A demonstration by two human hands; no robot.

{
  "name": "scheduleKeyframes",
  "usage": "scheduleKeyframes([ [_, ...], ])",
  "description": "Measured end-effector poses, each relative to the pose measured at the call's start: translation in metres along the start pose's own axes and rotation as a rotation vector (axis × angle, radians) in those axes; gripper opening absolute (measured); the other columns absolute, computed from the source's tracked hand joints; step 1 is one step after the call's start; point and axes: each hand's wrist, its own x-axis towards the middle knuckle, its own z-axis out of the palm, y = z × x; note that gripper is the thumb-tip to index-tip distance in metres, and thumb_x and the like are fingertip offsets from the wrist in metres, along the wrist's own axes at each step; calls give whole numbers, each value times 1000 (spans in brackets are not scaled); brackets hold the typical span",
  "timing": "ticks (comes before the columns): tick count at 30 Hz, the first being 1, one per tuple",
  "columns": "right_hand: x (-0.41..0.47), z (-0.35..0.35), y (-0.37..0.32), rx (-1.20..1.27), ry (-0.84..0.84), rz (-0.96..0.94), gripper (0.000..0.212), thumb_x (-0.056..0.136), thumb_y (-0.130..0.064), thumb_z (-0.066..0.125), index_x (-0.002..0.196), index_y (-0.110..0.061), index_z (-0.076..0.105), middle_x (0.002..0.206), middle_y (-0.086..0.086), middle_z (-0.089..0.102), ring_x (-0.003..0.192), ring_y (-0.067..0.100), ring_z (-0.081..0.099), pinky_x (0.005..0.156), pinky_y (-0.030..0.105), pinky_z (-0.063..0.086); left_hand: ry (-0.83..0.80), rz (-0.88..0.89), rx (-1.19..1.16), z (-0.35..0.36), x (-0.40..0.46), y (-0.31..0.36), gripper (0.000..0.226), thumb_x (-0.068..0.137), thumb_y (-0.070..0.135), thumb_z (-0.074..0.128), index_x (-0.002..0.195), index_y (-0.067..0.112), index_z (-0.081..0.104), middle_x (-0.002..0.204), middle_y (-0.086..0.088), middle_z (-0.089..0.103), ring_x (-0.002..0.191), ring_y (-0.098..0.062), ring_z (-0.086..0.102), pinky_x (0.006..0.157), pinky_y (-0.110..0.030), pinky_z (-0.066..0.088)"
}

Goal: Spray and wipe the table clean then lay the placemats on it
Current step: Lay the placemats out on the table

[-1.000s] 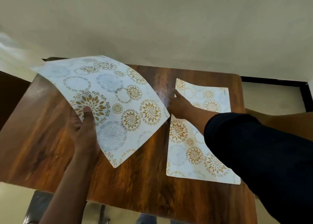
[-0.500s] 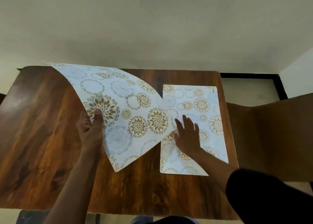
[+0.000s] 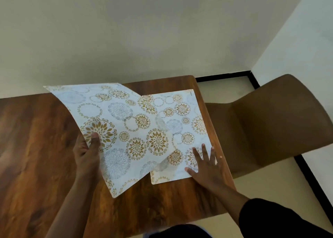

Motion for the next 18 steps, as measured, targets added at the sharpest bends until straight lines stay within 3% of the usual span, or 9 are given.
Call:
scheduleKeyframes([
  [2,-2,-5,5,37,-39,28,98,86,-90,25,159,-44,-21,167,2,-34,154,42,-26,123,67,-4,-3,-16,5,6,-6,0,22,109,23,56,127,16,65,126,-1,77,112,-26,77,96,-52,62],
  [7,-3,-10,15,65,-50,33,98,86,-89,30,161,-44,-16,168,5,-30,156,42,-21,125,63,-1,12,-12,-18,19,-18,8,36,111,14,52,143,-3,51,115,6,79,99,-14,79,86,-37,66],
  [18,-13,-14,22,51,-56,20,100,88,-87,34,162,-39,-13,169,11,-26,156,43,-18,127,59,2,24,-30,-5,22,-27,9,35,111,14,51,143,-1,52,117,7,79,102,-15,79,86,-35,66],
])
